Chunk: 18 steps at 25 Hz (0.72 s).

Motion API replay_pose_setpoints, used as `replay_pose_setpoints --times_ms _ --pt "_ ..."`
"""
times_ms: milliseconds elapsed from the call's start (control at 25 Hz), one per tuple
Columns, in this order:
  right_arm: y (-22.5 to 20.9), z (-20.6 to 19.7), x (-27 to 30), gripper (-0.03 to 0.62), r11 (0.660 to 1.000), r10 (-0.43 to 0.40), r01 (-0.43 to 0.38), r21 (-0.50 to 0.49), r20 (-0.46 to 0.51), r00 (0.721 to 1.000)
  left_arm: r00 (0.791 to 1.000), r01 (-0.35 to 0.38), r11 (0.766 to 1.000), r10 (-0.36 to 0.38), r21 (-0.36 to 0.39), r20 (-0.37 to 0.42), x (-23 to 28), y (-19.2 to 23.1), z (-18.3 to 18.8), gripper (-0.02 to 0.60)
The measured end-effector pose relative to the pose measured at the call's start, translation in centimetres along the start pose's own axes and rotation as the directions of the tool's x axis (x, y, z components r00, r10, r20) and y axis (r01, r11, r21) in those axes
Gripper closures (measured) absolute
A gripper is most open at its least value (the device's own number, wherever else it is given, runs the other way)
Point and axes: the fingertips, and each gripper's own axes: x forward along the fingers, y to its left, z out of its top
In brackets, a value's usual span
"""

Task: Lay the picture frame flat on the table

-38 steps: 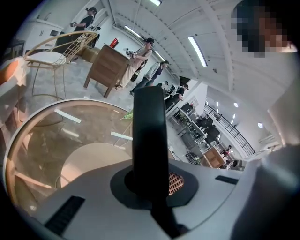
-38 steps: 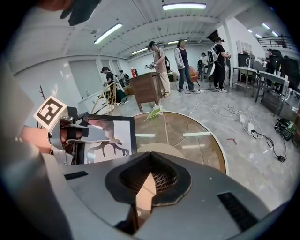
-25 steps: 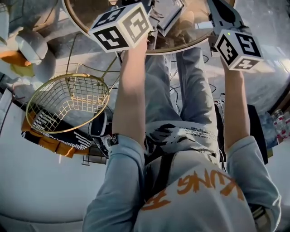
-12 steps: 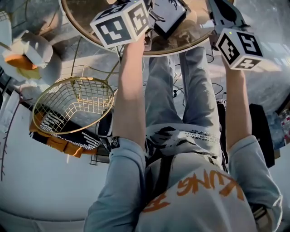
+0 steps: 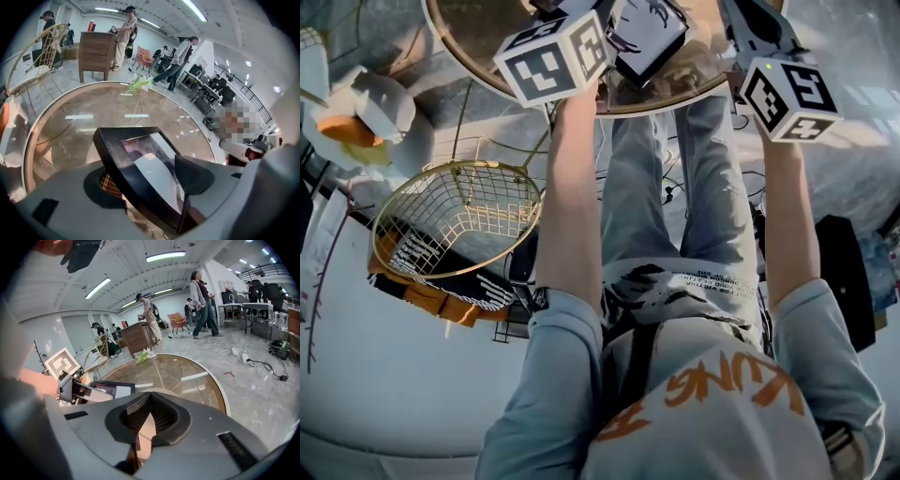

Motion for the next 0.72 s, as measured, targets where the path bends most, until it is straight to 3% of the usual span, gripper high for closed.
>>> replay_pose_setpoints --times_ms 320,480,720 --pt "0.3 -0.2 0.4 0.595 1.0 0.001 -0.001 0.0 -0.003 1.0 1.0 -0.011 1.0 0.011 -0.003 -0.027 0.0 0.7 -1.0 0.215" --pt "1.1 0.2 0.8 0.595 1.0 0.011 -0.011 -0.006 -0.006 1.0 0.997 0.025 0.998 -0.029 -0.06 -0.074 -0.3 1.0 -2.4 0.213" --pt "2.2 0.4 0.9 0.595 1.0 0.022 -0.022 -0.017 -0.011 1.0 0.994 -0.002 0.996 -0.008 -0.085 -0.112 -1.4 1.9 -4.4 0.213"
